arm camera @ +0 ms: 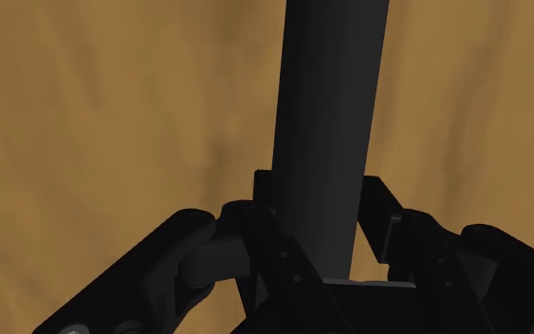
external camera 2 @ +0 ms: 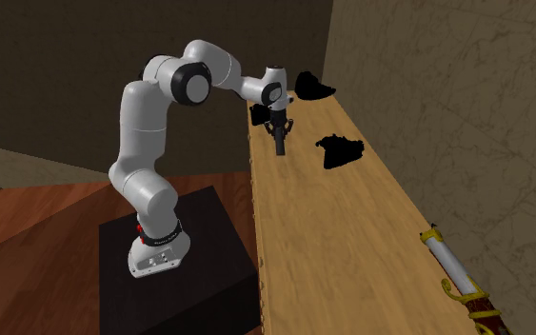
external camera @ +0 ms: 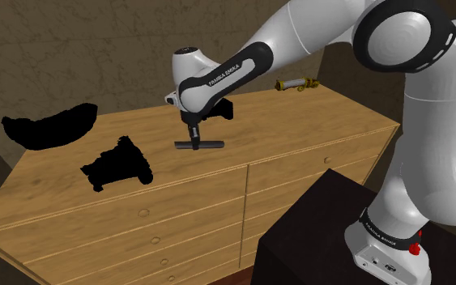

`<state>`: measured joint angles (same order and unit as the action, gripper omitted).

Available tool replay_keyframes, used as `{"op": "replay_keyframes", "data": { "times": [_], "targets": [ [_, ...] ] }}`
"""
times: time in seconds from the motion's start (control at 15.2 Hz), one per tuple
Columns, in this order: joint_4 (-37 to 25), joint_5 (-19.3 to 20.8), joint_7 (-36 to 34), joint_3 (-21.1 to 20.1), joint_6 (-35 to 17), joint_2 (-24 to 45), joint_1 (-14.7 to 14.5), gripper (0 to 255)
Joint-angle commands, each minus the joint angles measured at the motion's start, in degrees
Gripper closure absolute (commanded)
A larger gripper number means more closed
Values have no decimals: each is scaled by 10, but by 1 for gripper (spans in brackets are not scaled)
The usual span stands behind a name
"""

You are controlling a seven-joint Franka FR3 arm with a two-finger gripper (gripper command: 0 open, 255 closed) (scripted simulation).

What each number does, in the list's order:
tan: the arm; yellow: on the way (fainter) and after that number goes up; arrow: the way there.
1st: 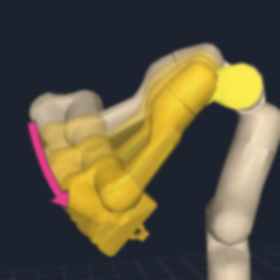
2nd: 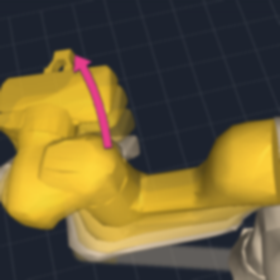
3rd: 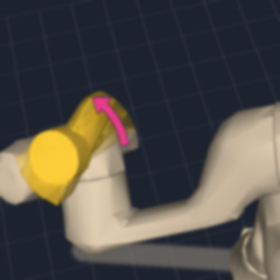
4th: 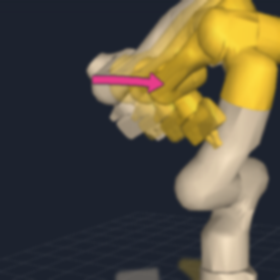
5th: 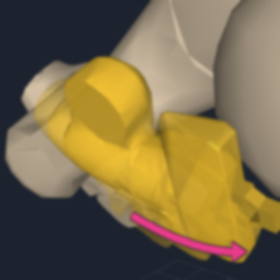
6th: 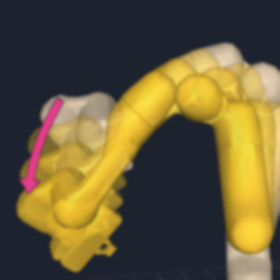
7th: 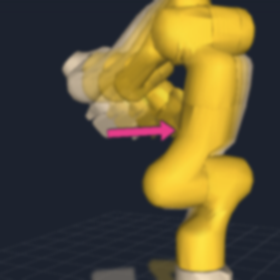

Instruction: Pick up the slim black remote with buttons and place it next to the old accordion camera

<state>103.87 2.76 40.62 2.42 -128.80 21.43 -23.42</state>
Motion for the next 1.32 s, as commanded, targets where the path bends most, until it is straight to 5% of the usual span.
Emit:
{"op": "replay_keyframes", "data": {
  "times": [0.0,0.53,0.59,0.92,1.25],
  "targets": [
    [4,0,-1,0,-16,11,0,255],
    [4,0,-1,0,-16,11,0,255],
    [4,0,-1,0,-16,11,0,0],
    [4,0,-1,0,-16,11,0,0],
    [-15,0,-1,-1,43,-28,-2,0]
  ]
}}
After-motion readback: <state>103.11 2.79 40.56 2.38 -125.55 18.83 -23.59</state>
